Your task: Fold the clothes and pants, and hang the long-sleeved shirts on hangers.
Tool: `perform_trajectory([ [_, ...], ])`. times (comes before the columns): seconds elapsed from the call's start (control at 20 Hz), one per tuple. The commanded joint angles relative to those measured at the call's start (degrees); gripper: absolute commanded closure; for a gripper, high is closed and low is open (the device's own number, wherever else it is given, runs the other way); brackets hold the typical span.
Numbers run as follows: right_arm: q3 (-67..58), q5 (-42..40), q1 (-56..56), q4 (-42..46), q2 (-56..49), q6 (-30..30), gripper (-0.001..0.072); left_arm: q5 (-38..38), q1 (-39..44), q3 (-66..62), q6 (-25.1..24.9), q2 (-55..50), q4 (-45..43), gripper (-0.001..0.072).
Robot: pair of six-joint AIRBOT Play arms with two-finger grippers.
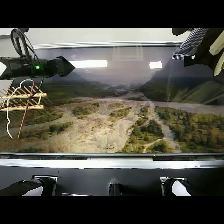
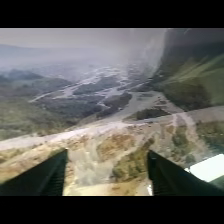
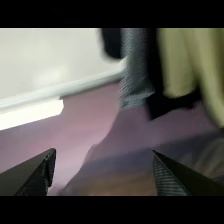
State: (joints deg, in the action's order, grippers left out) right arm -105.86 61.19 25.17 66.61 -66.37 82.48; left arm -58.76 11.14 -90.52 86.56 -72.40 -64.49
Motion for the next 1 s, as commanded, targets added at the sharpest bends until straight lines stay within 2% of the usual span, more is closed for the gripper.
perform_trajectory([
  [0.0, -0.04, 6.36, -20.04, 10.86, -7.63, -3.28, 0.0055, -1.99, -0.46, 0.00, 0.48, 0.15, -4.57, 0.0386],
  [0.05, -0.04, 8.33, -24.76, 14.71, -9.64, -3.63, 0.0119, -3.26, -0.46, 0.00, 0.44, 0.15, -6.23, 0.0552],
  [0.1, -0.04, 11.23, -28.33, 16.96, -11.43, -5.53, 0.0332, -4.35, -0.44, 0.00, 0.42, 0.15, -8.02, 0.0628],
  [0.15, -0.04, 15.37, -31.08, 17.75, -13.42, -8.94, 0.0572, -5.18, -0.44, 0.02, 0.42, 0.15, -10.05, 0.0628],
  [0.2, 0.04, 19.67, -32.94, 17.57, -15.37, -12.50, 0.0679, -5.75, -0.46, 0.15, 0.26, 0.15, -11.93, 0.0686],
  [0.3, 3.10, 21.86, -33.40, 13.18, -17.03, -12.68, 0.0677, -6.71, -0.46, 1.38, -1.36, 0.15, -15.34, 0.0685],
  [0.6, 15.54, 20.96, -32.81, 12.00, -17.03, -12.63, 0.0676, -4.13, -0.46, 9.68, -3.67, 0.26, -18.51, 0.0685],
  [0.95, 16.90, 20.96, -32.81, 12.02, -17.00, -10.91, 0.0675, -3.17, -0.44, 9.77, -3.63, 0.09, -18.49, 0.0684],
])
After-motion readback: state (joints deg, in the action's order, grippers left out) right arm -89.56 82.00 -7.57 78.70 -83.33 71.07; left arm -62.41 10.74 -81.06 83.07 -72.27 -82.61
